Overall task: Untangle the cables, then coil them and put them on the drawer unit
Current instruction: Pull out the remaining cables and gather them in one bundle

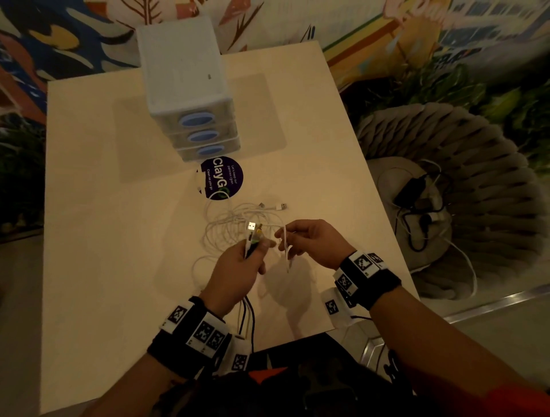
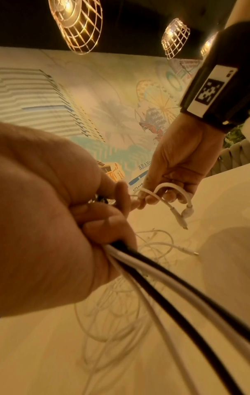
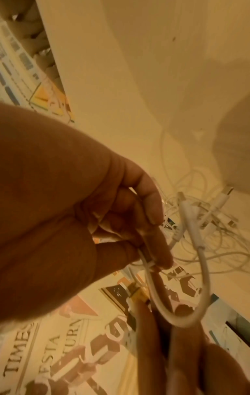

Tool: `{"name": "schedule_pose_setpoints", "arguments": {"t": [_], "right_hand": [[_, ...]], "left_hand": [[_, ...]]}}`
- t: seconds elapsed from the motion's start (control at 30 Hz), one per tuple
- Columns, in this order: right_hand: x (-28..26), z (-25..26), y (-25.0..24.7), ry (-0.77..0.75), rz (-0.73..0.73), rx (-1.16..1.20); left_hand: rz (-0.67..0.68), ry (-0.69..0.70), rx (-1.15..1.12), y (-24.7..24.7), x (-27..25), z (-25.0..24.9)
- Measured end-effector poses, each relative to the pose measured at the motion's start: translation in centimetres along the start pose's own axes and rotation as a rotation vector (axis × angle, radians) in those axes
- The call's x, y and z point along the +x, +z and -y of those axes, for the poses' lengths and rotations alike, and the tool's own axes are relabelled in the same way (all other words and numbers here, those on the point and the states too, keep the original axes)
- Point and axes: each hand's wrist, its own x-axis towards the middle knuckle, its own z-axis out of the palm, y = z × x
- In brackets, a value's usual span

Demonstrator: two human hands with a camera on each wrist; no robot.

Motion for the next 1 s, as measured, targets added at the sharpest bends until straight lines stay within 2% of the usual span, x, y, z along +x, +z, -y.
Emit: {"name": "schedule_pose_setpoints", "arguments": {"t": [0.17,0.3,0.43,0.57,0.8,0.9,1.0], "right_hand": [[-0.2,0.4,0.5,-0.074,0.022,-0.109],[-0.6,0.7,0.6,-0.09,0.077,-0.146],[-0.8,1.1,1.0,-0.028,0.167,-0.007],[-1.1,1.3,1.2,-0.073,0.069,-0.048],[-0.5,0.4,0.2,-0.131,-0.065,-0.095],[-0.8,0.9,-0.3,-0.103,-0.066,-0.106],[-1.2,0.8,-1.1,-0.065,-0.007,-0.157]], "left_hand": [[-0.071,0.078,-0.154,0.9,-0.4,-1.2],[-0.121,0.081,-0.28,1.4,0.0,-1.3],[-0.13,0.096,-0.277,1.2,0.5,-0.4],[-0.12,0.113,-0.259,1.2,0.4,0.0],[-0.195,0.125,-0.262,0.8,0.0,0.1],[-0.246,0.127,-0.304,0.8,-0.1,0.1],[-0.269,0.123,-0.364,0.7,-0.2,0.3]]}}
